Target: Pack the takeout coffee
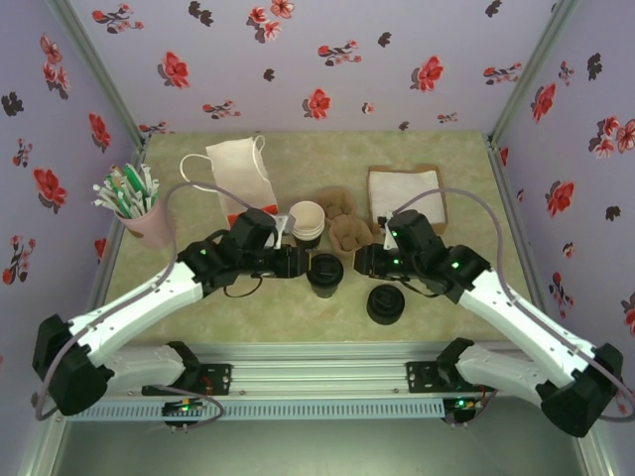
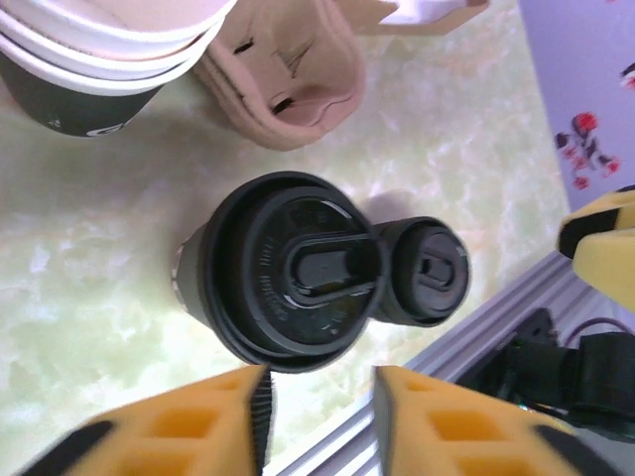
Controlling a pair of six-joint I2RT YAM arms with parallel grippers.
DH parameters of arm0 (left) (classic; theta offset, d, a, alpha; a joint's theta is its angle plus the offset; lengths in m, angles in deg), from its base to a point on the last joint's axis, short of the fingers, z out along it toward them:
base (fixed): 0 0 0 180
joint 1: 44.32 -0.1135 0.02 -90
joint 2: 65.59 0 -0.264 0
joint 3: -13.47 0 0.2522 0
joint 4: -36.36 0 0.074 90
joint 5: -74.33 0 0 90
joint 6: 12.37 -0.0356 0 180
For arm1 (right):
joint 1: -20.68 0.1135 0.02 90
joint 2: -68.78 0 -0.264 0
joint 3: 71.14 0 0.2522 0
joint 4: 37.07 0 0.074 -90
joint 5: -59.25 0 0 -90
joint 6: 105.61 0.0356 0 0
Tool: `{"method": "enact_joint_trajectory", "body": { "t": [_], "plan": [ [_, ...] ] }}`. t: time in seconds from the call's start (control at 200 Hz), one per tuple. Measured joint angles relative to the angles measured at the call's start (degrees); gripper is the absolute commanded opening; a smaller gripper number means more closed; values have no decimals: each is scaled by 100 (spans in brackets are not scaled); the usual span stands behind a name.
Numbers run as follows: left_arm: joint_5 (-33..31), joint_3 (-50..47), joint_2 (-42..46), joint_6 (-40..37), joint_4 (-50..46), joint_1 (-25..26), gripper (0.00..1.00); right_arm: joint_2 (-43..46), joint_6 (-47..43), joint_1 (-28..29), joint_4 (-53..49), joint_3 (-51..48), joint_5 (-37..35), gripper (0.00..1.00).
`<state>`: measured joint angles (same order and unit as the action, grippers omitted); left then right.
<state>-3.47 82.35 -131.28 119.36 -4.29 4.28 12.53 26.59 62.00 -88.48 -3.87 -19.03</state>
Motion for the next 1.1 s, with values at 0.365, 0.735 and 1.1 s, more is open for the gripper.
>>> {"method": "enact_joint_trajectory", "body": {
  "t": [0.365, 0.735, 1.1],
  "plan": [
    [-46, 417, 1366, -354, -717, 181, 99, 680, -337, 13, -931, 409, -302, 87],
    [-938, 424, 2997, -507, -1740, 192, 99, 800, -481, 133, -1456, 472, -411, 99],
    [-1718, 562, 2782, -509, -2352, 192, 99, 800, -546, 133, -1545, 509, -723, 99]
  ]
}}
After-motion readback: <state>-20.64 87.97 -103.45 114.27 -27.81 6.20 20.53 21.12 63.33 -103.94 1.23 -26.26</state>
